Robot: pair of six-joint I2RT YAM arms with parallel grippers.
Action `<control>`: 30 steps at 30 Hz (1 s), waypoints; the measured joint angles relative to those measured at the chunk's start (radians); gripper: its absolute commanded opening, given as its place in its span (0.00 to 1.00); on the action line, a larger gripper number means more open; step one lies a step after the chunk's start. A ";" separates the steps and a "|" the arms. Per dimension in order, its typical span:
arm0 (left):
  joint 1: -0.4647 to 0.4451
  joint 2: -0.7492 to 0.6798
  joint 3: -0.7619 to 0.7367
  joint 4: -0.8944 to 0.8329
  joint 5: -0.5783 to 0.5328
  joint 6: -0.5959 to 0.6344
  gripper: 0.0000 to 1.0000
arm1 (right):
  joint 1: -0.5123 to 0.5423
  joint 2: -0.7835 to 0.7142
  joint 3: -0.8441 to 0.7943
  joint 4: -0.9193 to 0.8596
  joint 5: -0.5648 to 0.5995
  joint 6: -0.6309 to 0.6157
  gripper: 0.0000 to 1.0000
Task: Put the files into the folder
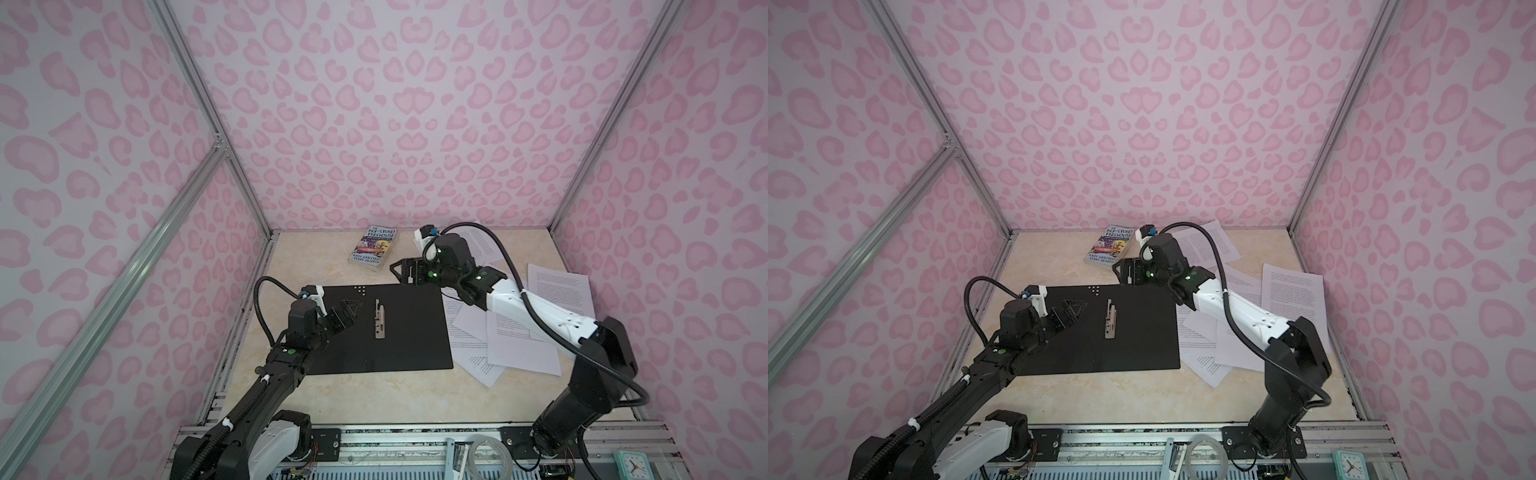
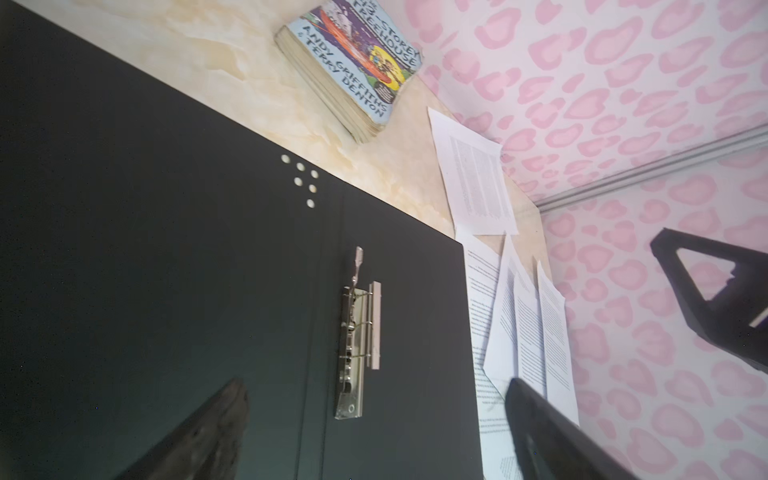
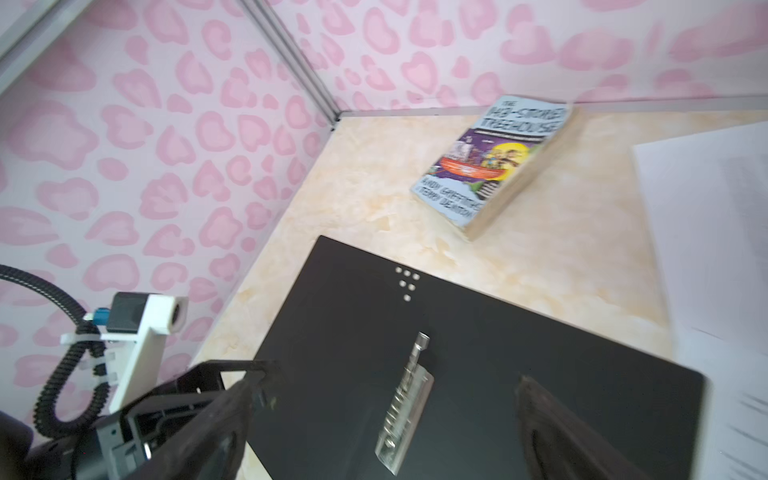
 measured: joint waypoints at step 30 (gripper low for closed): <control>-0.795 1.167 0.890 0.178 0.195 -0.096 0.93 | -0.761 -0.847 -1.107 0.064 -0.138 0.201 0.89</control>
